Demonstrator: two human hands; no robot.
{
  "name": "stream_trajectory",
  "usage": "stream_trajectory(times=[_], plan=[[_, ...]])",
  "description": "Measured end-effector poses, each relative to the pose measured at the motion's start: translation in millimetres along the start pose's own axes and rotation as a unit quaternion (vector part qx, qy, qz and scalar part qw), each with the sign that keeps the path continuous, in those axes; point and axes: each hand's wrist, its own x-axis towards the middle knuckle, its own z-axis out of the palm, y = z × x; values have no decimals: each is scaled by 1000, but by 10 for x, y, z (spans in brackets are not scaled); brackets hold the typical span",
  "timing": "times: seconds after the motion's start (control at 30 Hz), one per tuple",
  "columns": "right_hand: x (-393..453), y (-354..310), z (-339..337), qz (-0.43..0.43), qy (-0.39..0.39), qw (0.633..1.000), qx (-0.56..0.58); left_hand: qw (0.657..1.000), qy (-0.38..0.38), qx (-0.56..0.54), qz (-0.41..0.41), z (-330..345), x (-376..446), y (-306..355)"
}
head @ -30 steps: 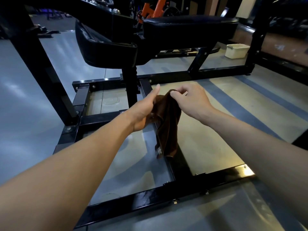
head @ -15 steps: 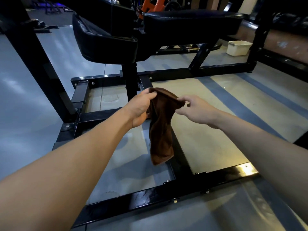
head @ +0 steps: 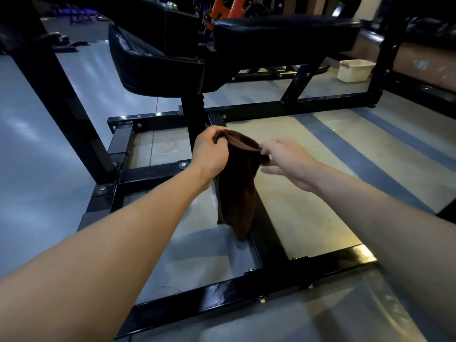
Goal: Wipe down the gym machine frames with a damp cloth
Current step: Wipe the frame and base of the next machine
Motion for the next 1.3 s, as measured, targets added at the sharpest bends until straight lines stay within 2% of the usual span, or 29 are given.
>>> stream_trajectory(times=[0.07, 0.1, 0.13, 0.2, 0.3, 0.37, 0.43, 0.47, 0.5, 0.53, 0.57, 0.6, 0.63, 0.67, 0.7, 0.77, 0.83, 0.87, 0.93, 1.0, 1.03, 1.1, 1.17, 1.3], plan=[[16, -4, -5, 138, -70, 969, 191, 1000, -9, -6, -4, 11, -16, 23], [36, 18, -13, 183, -96, 948, 241, 1000, -11, -8, -7, 10, -26, 25], [62, 63, -24, 209, -115, 936, 261, 1000, -12, -10, -11, 4, -34, 27], [75, 116, -17, 228, -135, 935, 235, 1000, -5, -18, -19, -29, -50, 30], [71, 127, 20, 192, -99, 970, 111, 999, 8, -29, -22, -98, -54, 25], [68, 126, 54, 117, -44, 989, -83, 999, 10, -26, -23, -115, -62, 13], [52, 107, 76, 24, 22, 958, -284, 999, 10, -32, -35, -103, -56, -13], [33, 95, 80, -1, 39, 947, -320, 998, 9, -36, -43, -93, -51, -25], [28, 84, 66, 3, 43, 958, -284, 998, 5, -40, -47, -82, -45, -40], [40, 72, 35, 43, 37, 983, -176, 998, 2, -41, -48, -72, -35, -52], [39, 49, -4, 114, 10, 993, -25, 998, 2, -39, -46, -64, -17, -65], [25, 29, -54, 176, -29, 975, 133, 999, 6, -31, -42, -64, -2, -71], [17, 13, -112, 210, -57, 941, 258, 999, 10, -21, -39, -65, 14, -75], [37, 17, -168, 214, -79, 915, 332, 999, 11, -15, -38, -65, 22, -69], [39, 16, -201, 199, -105, 910, 350, 999, 7, -13, -38, -60, 26, -58], [22, 45, -208, 151, -145, 945, 251, 999, -3, -22, -40, -43, 19, -29], [8, 57, -165, 100, -120, 981, 115, 999, -5, -29, -33, -29, 4, -9], [13, 63, -154, 80, -96, 987, 97, 999, -2, -29, -29, -30, -3, -6], [39, 78, -178, 57, -83, 987, 123, 999, 10, -30, -25, -49, -11, -5], [50, 79, -216, 52, -119, 981, 141, 999, 12, -31, -25, -73, -22, 0], [27, 68, -211, 48, -143, 981, 120, 999, 7, -31, -27, -77, -28, -1], [-8, 85, -165, 11, -154, 988, 0, 999, -1, -37, -31, -66, -34, -8], [-28, 122, -81, -40, -120, 986, -107, 999, 3, -44, -29, -75, -26, -27], [-22, 121, -2, -120, -22, 979, -161, 995, 31, -80, -42, -136, 18, -64]])
